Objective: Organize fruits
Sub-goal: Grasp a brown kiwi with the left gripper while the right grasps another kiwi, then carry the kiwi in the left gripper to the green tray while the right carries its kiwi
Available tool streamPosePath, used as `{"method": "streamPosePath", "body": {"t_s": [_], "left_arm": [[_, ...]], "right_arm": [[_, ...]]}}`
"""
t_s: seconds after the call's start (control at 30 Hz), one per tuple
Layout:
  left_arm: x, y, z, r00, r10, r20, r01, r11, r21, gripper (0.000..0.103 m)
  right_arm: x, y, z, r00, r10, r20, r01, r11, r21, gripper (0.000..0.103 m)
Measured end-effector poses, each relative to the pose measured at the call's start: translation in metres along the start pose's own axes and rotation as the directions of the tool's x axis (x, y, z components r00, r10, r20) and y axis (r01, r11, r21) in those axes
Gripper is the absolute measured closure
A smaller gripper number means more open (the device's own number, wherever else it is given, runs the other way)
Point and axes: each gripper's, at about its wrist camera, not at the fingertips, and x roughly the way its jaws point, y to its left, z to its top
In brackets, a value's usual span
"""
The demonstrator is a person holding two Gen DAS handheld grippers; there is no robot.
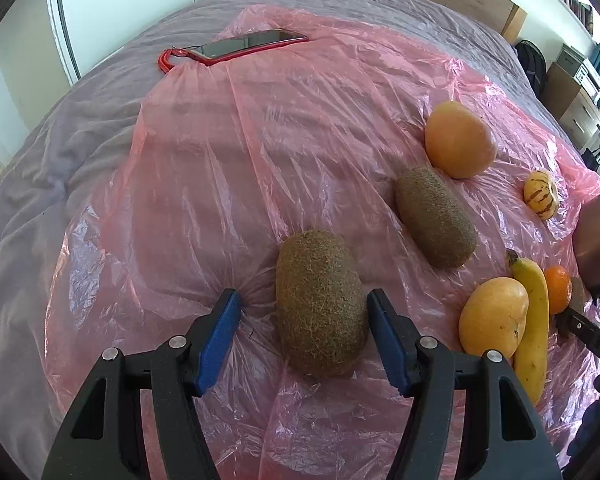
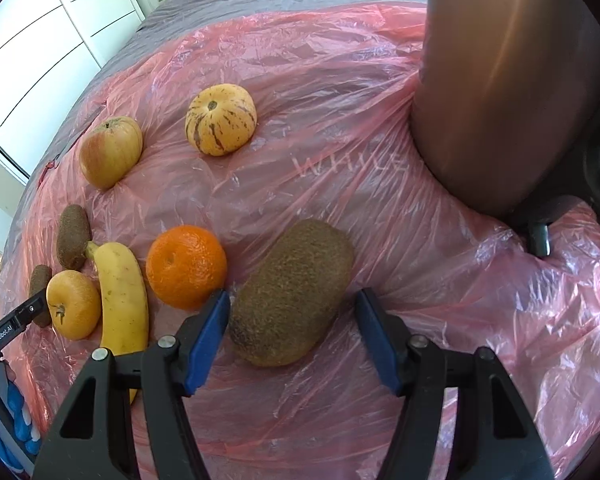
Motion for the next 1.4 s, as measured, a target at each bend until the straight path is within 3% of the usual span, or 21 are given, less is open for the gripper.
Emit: {"method": "streamPosePath", "body": {"t_s": [0.13, 0.23, 0.27, 0.63, 0.77, 1.07, 1.4], "left_arm": [[0.003, -0.001, 0.002, 1.0, 0.008, -0.017, -0.008, 1.0, -0.001, 0.045], [0.005, 0.001, 0.002, 1.0, -0.006, -0.03, 0.006, 1.0, -0.009, 0.056], [0.005, 0.001, 0.002, 0.999, -0.017, -0.033, 0.017, 1.0, -0.01, 0.067], [-0.004, 0.006, -0.001, 0.998, -0.056, -0.014, 0.056, 0.998, -0.006, 0.068], [-0.008, 0.005, -0.003, 0.998, -0.059, -0.006, 0.059, 0.998, -0.005, 0.068], [-0.01, 0.003, -0.007, 0.999, -0.047, -0.002, 0.047, 0.999, 0.004, 0.068], [-0.016, 0.008, -0.011, 0.995, -0.093, 0.021, 0.093, 0.996, 0.0, 0.069]], "right_arm": [[0.003, -0.001, -0.001, 1.0, 0.004, -0.002, -0.004, 1.0, -0.007, 0.035], [0.002, -0.005, -0.002, 1.0, 0.022, 0.002, -0.022, 1.0, -0.012, 0.053], [0.001, -0.006, -0.002, 1.0, 0.031, -0.001, -0.031, 0.999, -0.013, 0.064], [-0.012, -0.015, -0.001, 0.994, 0.113, 0.008, -0.112, 0.992, -0.053, 0.067], [-0.02, -0.018, -0.004, 0.99, 0.14, 0.025, -0.138, 0.988, -0.073, 0.082], [-0.02, -0.022, -0.006, 0.989, 0.15, 0.016, -0.149, 0.986, -0.07, 0.082], [-0.025, -0.025, -0.009, 0.984, 0.173, 0.033, -0.169, 0.982, -0.089, 0.084]]}}
